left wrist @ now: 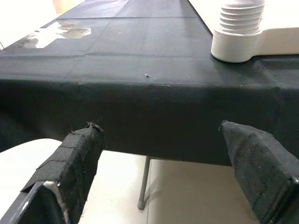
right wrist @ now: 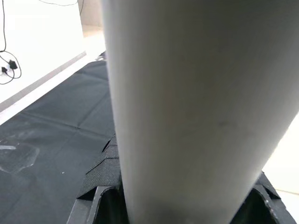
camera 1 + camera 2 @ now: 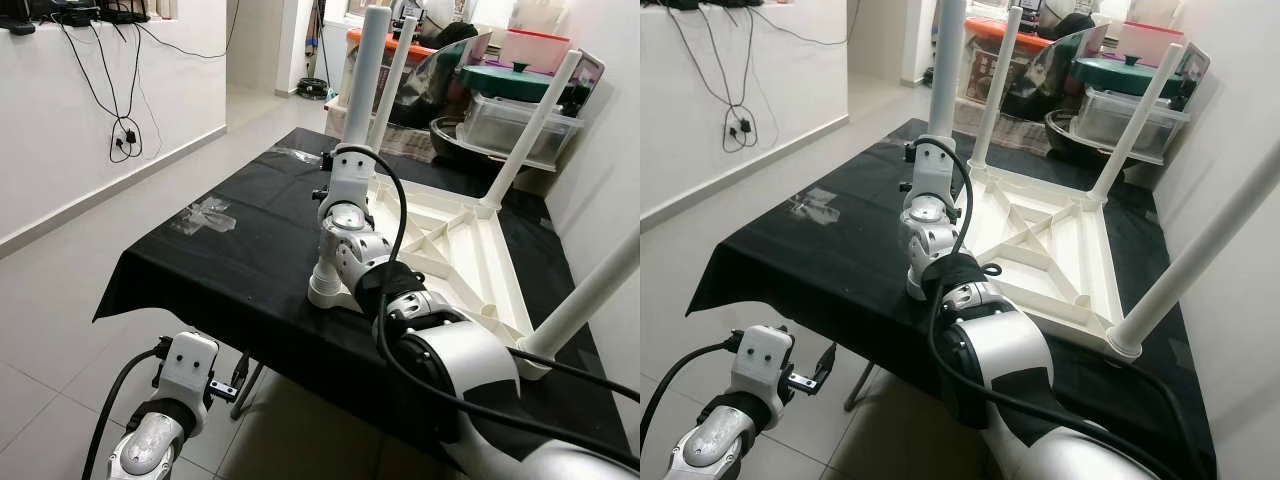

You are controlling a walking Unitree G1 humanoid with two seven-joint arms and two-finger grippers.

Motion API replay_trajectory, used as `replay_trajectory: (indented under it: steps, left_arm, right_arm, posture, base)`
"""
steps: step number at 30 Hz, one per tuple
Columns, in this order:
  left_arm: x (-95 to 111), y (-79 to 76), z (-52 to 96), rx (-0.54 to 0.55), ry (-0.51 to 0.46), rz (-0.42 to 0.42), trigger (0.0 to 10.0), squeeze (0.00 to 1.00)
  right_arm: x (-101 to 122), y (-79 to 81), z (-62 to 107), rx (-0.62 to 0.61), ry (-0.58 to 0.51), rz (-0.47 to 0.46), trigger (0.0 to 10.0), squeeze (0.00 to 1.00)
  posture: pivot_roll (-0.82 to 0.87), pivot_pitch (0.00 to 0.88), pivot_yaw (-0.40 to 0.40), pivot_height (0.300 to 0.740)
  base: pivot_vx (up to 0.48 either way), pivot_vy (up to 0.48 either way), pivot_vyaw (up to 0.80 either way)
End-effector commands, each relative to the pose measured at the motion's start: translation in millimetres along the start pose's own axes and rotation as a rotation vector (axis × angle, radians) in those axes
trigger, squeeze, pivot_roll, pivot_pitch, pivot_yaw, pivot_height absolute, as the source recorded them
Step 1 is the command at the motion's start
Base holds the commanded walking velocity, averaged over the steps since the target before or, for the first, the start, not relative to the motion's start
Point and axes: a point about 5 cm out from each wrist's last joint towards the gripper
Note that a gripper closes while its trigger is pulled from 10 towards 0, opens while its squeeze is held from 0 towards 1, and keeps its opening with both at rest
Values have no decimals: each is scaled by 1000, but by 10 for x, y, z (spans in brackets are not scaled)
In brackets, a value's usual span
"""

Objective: Building children table

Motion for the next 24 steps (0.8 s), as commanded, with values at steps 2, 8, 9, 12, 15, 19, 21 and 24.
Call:
replay_trajectory:
  steps: [2,8,9,12,15,19,21,24]
  left_arm:
    - [-10,-43,0,-14,4,-2,10000,0]
    - [-10,-36,-2,-14,5,-4,10000,0]
    - [-10,-34,-3,-14,5,-4,10000,0]
    - [-10,-32,-5,-15,5,-4,10000,0]
    - [-11,-31,-6,-15,4,-5,10000,0]
    - [-13,-28,-4,-18,5,-7,10000,0]
    - [-14,-27,-3,-19,5,-7,10000,0]
    - [-15,-26,-2,-20,5,-8,10000,0]
  right_arm:
    - [-383,-121,4,-47,193,-5,10000,0]
    - [-318,-106,-3,-43,179,-24,10000,0]
    - [-302,-104,-5,-42,175,-28,10000,0]
    - [-288,-101,-6,-41,172,-32,10000,0]
    - [-287,-100,-6,-41,171,-34,10000,0]
    - [-294,-102,-6,-43,172,-40,10000,0]
    - [-292,-103,-7,-44,172,-42,10000,0]
    - [-281,-105,-9,-44,169,-49,10000,0]
  posture:
    - [138,0,-159,740]
    - [139,0,-157,740]
    - [139,0,-156,740]
    - [139,0,-156,740]
    - [139,0,-155,740]
    - [138,0,-151,740]
    - [138,0,-150,740]
    - [138,0,-150,740]
  base:
    - [0,0,0]
    - [0,0,0]
    - [0,0,0]
    - [0,0,0]
    - [0,0,0]
    - [0,0,0]
    - [0,0,0]
    - [0,0,0]
Point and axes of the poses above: a point about 5 cm out from each wrist's last joint towards the gripper, its own z axis pointing back from the gripper into the wrist, its own x axis along the axis of the wrist's last joint, y = z × x, and after that the axes turned 12 degrees about -z, right-handed
